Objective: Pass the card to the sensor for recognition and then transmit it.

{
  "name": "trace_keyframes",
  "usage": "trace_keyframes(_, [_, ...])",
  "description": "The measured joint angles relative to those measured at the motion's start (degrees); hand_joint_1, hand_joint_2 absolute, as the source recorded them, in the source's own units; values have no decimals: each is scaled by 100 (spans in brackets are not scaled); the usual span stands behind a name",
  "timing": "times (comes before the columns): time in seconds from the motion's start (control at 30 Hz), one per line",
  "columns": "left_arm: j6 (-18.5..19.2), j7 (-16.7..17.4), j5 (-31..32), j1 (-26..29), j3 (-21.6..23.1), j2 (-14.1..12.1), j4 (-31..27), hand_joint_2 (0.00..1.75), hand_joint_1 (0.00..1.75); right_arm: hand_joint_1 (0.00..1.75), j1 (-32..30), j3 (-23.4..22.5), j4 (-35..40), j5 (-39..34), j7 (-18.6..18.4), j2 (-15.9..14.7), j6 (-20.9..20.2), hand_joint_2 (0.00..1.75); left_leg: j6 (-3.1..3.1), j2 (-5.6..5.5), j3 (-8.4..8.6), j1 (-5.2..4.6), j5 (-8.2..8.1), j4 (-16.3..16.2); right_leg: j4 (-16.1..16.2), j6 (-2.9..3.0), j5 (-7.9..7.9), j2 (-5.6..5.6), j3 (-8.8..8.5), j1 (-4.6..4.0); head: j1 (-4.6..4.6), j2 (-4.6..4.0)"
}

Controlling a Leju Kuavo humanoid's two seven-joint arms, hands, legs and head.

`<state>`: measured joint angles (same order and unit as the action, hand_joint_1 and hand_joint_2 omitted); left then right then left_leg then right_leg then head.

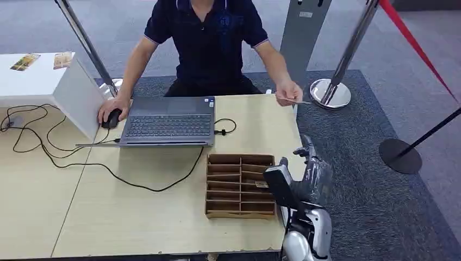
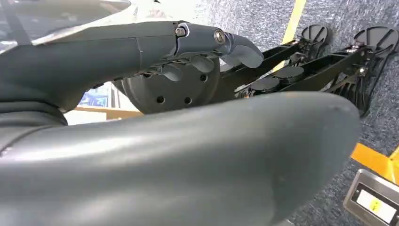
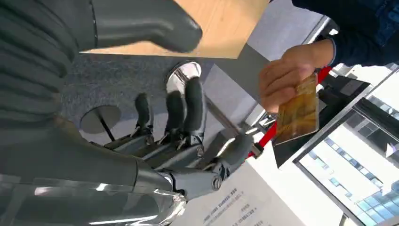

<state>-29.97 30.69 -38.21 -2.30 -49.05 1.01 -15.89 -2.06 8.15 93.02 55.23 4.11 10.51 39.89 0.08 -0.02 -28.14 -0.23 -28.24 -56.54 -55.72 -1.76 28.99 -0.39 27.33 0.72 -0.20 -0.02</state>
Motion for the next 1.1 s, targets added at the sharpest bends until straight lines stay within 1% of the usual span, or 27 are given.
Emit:
trace_keyframes(0.63, [0, 4, 0, -7, 98, 0, 20, 0, 0, 0, 15, -103, -2, 11, 87, 144, 0, 175, 0, 0, -1, 0, 0, 0, 0, 0, 0, 0, 0, 0, 0, 0])
trace_keyframes(1.1, [0, -22, 2, -4, 129, -15, 20, 0, 0, 0, 34, -112, 0, 7, 63, 147, 0, 175, 0, 0, 0, 0, 0, 0, 0, 0, 0, 0, 0, 0, 0, 0])
